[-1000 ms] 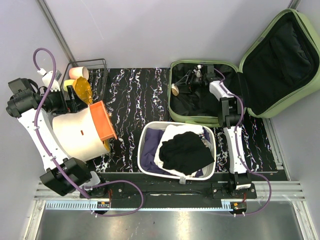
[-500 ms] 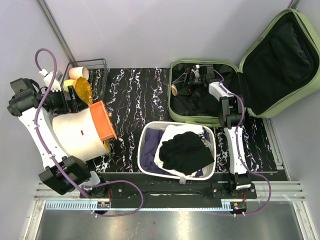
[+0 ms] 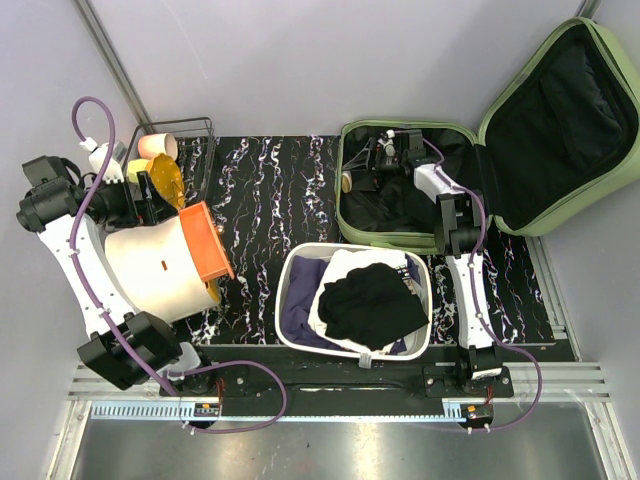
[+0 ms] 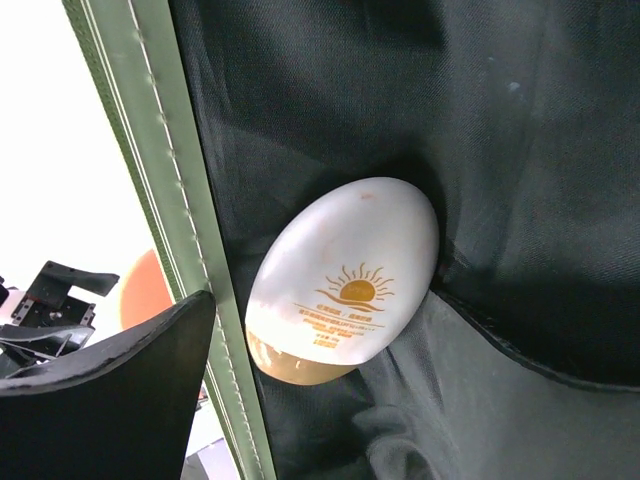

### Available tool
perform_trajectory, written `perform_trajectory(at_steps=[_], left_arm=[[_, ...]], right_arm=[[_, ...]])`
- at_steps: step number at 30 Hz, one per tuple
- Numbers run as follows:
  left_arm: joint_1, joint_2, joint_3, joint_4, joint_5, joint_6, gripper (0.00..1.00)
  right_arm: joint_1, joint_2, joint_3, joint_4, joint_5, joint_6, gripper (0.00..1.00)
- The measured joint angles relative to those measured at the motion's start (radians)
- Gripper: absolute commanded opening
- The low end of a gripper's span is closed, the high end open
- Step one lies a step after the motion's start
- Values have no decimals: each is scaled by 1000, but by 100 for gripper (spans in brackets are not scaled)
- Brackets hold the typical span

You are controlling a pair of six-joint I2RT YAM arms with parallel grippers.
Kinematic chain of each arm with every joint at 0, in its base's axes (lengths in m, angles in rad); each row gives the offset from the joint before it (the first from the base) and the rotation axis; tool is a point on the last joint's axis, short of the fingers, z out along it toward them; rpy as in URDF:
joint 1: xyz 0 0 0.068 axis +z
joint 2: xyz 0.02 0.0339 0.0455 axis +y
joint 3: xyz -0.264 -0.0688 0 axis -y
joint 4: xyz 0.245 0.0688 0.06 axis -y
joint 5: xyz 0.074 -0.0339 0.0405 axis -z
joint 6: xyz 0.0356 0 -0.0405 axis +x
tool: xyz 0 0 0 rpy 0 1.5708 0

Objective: Open, take out, and arrange the luggage

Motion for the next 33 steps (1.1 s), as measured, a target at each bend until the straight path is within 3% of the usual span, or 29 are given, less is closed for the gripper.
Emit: perform_trajectory(at_steps=[2, 3, 7, 14, 22, 29, 33], left_arm=[[0, 0, -3, 1, 0, 0, 94], [0, 0, -6, 0, 0, 0, 94], [0, 0, -14, 0, -1, 0, 94], [-1, 0, -14, 1, -1, 0, 94], [-3, 0, -14, 1, -1, 0, 94], [-5, 0, -14, 1, -1, 1, 94], [-5, 0, -18, 2, -1, 1, 94]], right_arm=[[0, 0, 0, -3, -2, -4, 77], [0, 0, 0, -5, -5, -4, 67], [-3, 0, -16, -10, -6, -14, 52], [-41, 0, -49, -8, -28, -13, 45], [-64, -48, -140, 6, -42, -16, 45], [-61, -64, -70, -224, 100, -175, 70], [-58, -81, -40, -303, 178, -230, 65]])
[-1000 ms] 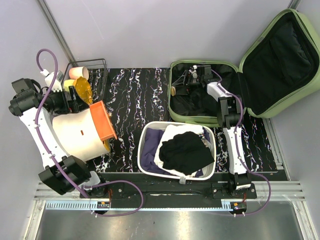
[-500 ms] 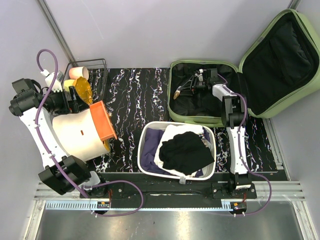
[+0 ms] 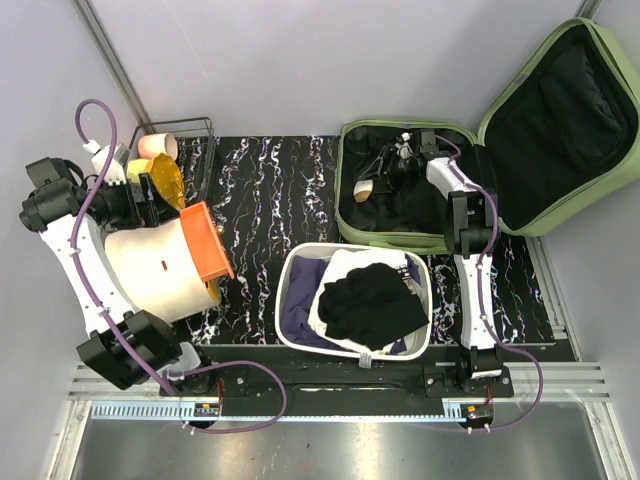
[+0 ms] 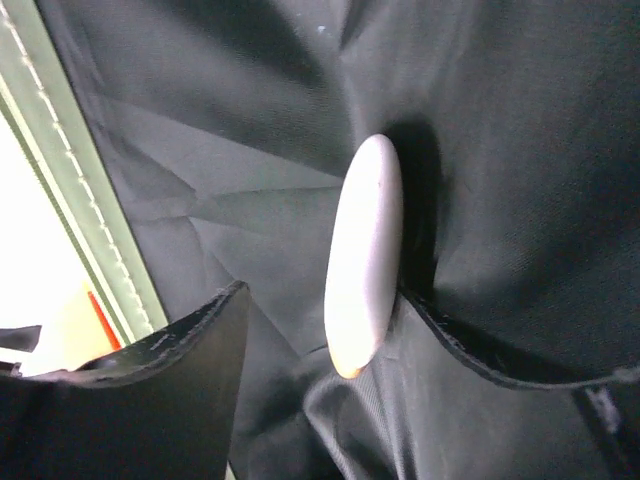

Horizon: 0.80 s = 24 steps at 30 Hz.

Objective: Open, take out, and arrange the luggage

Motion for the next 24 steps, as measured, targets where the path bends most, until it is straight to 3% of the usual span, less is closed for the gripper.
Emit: perform_trajectory(at_steps=[8, 11, 17, 24], left_arm=[[-1, 0, -13, 3, 0, 0, 94], [-2, 0, -13, 4, 0, 0, 94], [-3, -3, -19, 6, 0, 0, 96], [-7, -3, -19, 6, 1, 0, 99]], right_arm=[[18, 18, 74, -74, 82, -37, 52], [34, 44, 129, -90, 109, -53, 40], [55, 72, 200, -134, 144, -95, 2], [56, 61, 223, -163, 154, -177, 0]])
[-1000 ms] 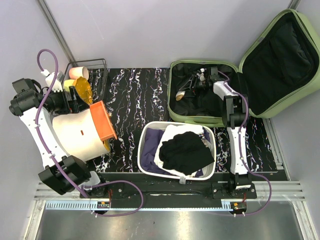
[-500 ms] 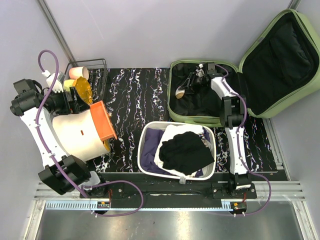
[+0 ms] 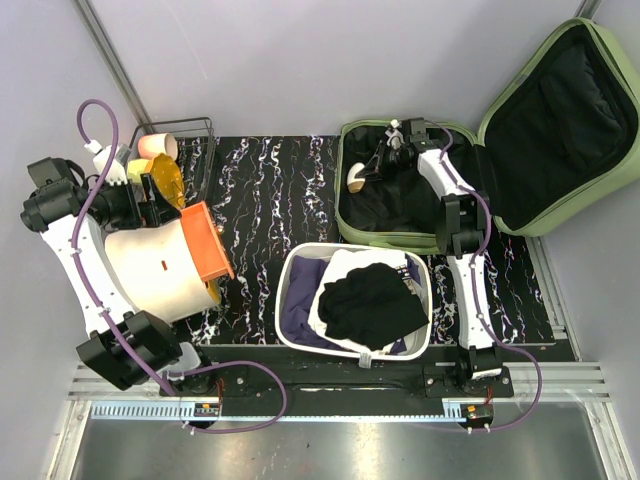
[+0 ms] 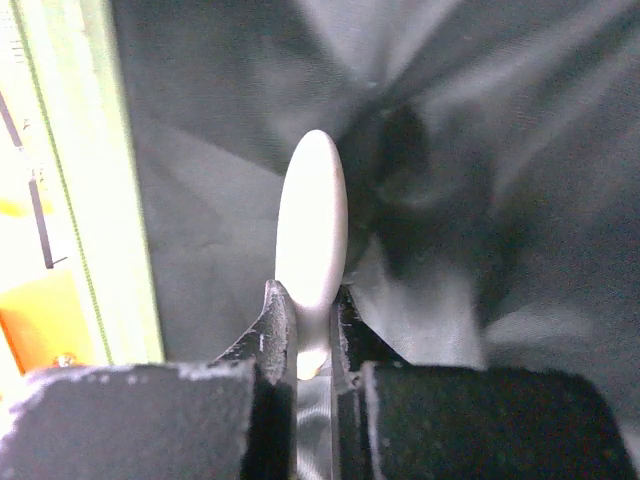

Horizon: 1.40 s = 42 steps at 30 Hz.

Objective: Open, take out, and arrange the luggage

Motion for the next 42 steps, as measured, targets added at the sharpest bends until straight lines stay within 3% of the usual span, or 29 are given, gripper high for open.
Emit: perform_trajectory(at_steps=[7, 12, 17, 22, 25, 29, 33, 36, 42], left_arm=[[-2, -2, 60, 1, 17, 0, 99], [-4, -12, 62, 0, 44, 0, 99], [-4, -30, 50, 11, 66, -2, 99], [-4, -53, 28, 20, 90, -8, 99], [-4, -57, 24, 15, 105, -6, 99], [-4, -56, 35, -23, 131, 17, 99], [-5, -50, 79, -69, 161, 36, 99], [-5, -50, 84, -87, 178, 46, 99], [-5, -49, 84, -95, 180, 35, 99]], right_arm=[[11, -144, 0, 33, -56, -18, 0], [96, -322, 23, 77, -81, -63, 0], [339, -455, 59, 114, -84, -210, 0], [599, -512, 70, 122, -73, -516, 0], [675, -515, 55, 125, -67, -700, 0], [697, -580, -129, 204, -31, -938, 0], [698, -718, -498, 415, 42, -1222, 0], [701, -772, -686, 570, 59, -1417, 0], [716, -774, -740, 744, 14, -1708, 0]])
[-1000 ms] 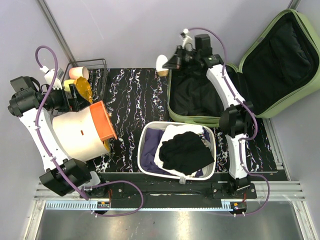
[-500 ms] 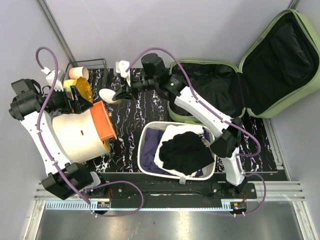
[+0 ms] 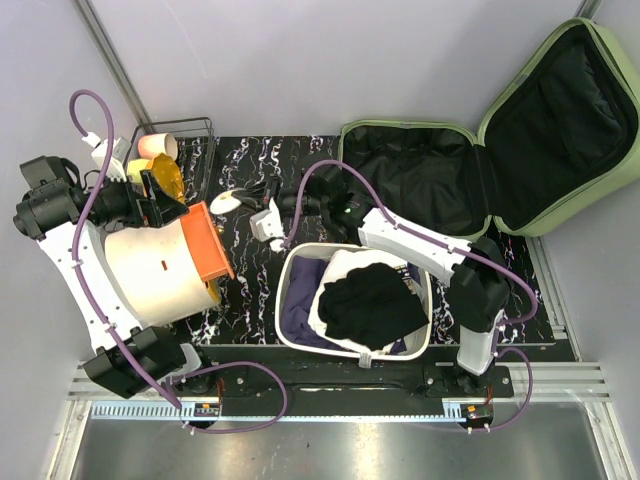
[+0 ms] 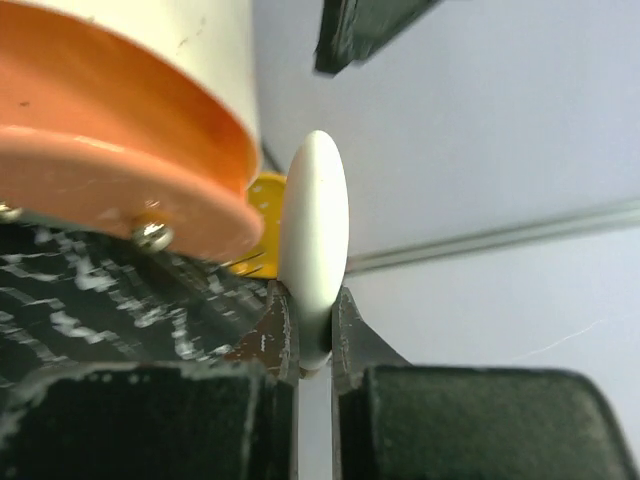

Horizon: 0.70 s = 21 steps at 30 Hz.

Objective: Open, take out, and arrange the luggage

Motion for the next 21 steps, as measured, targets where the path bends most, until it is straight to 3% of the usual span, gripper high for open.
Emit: perform_trajectory(at_steps=[7, 12, 16, 21], left_arm=[[0, 0, 0, 14, 3, -26, 99], [22, 0, 0, 21, 13, -41, 99], [61, 0, -3, 47, 33, -76, 99], [92, 14, 4, 89, 45, -119, 99]], right_arm=[[60, 35, 31, 134, -61, -200, 0], [87, 93, 90, 136, -49, -206, 0], [99, 122, 200, 31, 7, -61, 0], [108, 136, 452, -211, 83, 310, 0]])
